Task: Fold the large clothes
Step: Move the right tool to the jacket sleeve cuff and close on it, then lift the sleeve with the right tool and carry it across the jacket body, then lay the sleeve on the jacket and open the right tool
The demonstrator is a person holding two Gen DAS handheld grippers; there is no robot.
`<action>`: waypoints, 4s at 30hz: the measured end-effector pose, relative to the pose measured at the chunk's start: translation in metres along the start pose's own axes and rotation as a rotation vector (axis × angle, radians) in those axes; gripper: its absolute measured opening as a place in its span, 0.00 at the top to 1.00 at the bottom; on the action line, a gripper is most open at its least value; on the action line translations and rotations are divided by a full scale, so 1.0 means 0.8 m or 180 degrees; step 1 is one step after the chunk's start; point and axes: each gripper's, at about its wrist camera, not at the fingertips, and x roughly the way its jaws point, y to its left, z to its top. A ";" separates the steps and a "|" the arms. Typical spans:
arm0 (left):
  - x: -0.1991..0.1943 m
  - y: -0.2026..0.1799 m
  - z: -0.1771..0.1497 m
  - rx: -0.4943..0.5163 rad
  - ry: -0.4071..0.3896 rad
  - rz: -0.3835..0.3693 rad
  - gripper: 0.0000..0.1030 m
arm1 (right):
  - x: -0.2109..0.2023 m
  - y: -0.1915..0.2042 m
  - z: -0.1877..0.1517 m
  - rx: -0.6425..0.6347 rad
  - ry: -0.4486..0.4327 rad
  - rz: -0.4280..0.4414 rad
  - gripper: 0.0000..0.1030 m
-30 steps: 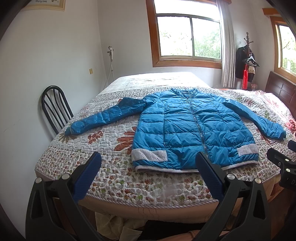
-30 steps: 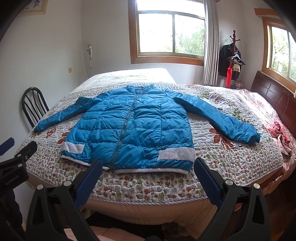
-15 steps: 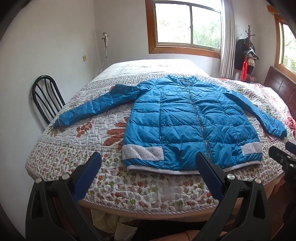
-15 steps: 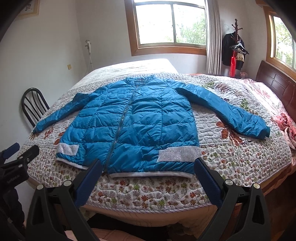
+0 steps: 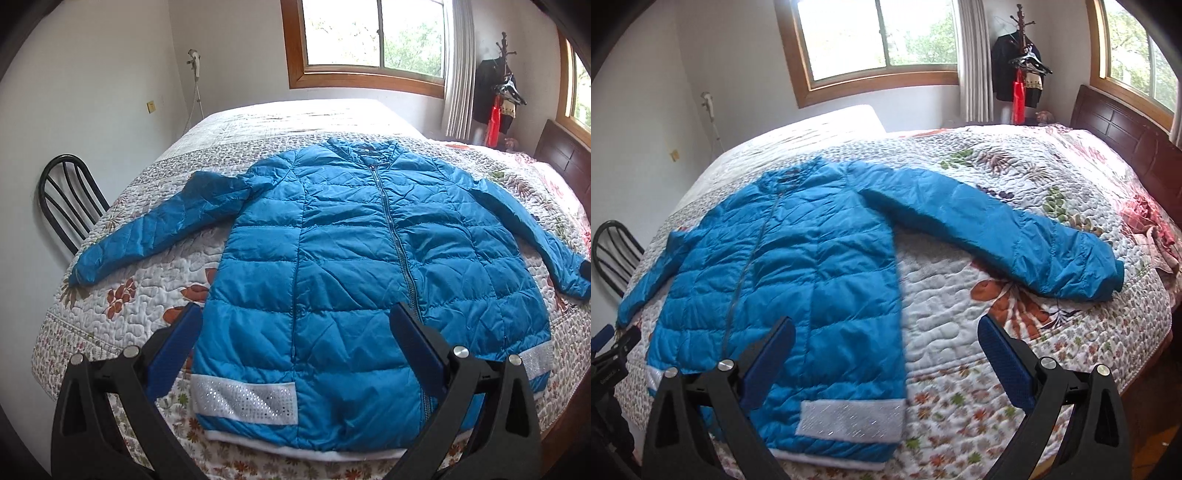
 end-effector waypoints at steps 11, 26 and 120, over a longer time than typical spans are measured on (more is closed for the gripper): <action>0.079 0.087 -0.021 -0.0282 0.0394 0.0106 0.03 | 0.124 -0.256 0.069 0.0848 0.0364 -0.0900 0.05; 0.126 0.222 -0.067 -0.0872 0.0732 0.0178 0.03 | 0.201 -0.404 0.027 0.1610 0.0811 -0.0697 0.17; 0.143 0.295 -0.108 -0.0886 0.0472 0.0071 0.02 | 0.307 0.222 0.181 -0.0716 0.0922 0.0591 0.53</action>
